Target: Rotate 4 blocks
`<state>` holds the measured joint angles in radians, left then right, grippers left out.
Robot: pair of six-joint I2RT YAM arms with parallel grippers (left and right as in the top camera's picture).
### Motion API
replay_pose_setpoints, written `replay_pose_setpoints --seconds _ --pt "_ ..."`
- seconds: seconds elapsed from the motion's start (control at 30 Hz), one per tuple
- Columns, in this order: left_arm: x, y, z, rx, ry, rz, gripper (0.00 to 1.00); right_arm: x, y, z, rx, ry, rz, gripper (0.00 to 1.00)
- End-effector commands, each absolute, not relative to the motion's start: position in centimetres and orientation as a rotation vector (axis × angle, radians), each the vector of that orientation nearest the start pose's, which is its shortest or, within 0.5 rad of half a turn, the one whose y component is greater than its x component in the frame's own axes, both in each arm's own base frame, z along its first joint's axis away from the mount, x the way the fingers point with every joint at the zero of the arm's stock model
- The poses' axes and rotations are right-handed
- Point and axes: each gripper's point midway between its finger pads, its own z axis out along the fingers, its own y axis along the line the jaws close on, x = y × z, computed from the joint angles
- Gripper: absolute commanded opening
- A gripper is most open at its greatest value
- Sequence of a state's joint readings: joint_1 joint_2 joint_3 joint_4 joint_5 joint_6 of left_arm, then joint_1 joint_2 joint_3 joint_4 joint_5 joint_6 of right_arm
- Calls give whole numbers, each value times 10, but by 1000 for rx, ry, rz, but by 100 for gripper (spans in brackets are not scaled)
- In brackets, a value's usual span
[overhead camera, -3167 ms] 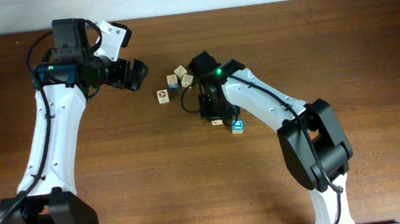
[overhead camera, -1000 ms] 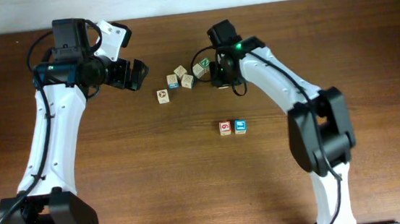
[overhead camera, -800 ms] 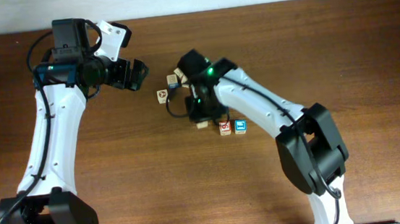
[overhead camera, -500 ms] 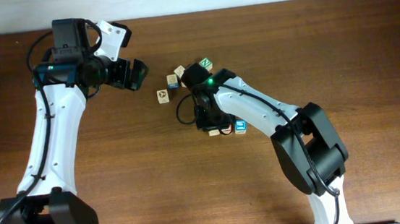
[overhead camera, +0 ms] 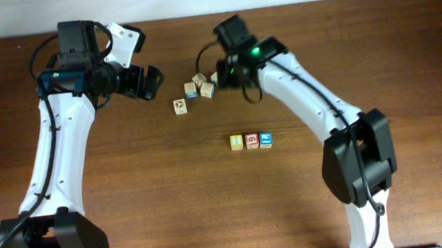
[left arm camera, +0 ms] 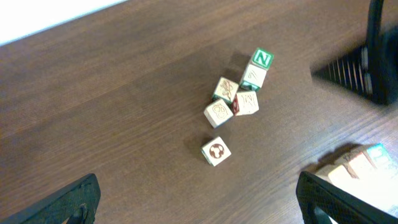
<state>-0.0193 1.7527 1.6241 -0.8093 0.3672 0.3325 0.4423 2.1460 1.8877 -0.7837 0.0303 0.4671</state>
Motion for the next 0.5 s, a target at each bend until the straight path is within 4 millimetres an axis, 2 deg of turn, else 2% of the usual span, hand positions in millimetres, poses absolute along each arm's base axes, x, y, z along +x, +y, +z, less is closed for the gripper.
replay_pose_setpoints --seconds 0.0,0.1,0.23,0.33,0.47 --pt "459 -71 218 569 2365 -333 99 527 211 116 88 2538 261 55" --pt "459 -71 218 569 2365 -333 99 544 220 94 160 2506 305 59" --pt "459 -71 218 569 2365 -333 99 557 228 55 400 2489 384 63" --pt "459 -71 218 569 2365 -333 99 562 230 34 450 2490 397 64" --pt "459 -71 218 569 2365 -333 99 558 235 21 441 2515 391 64"
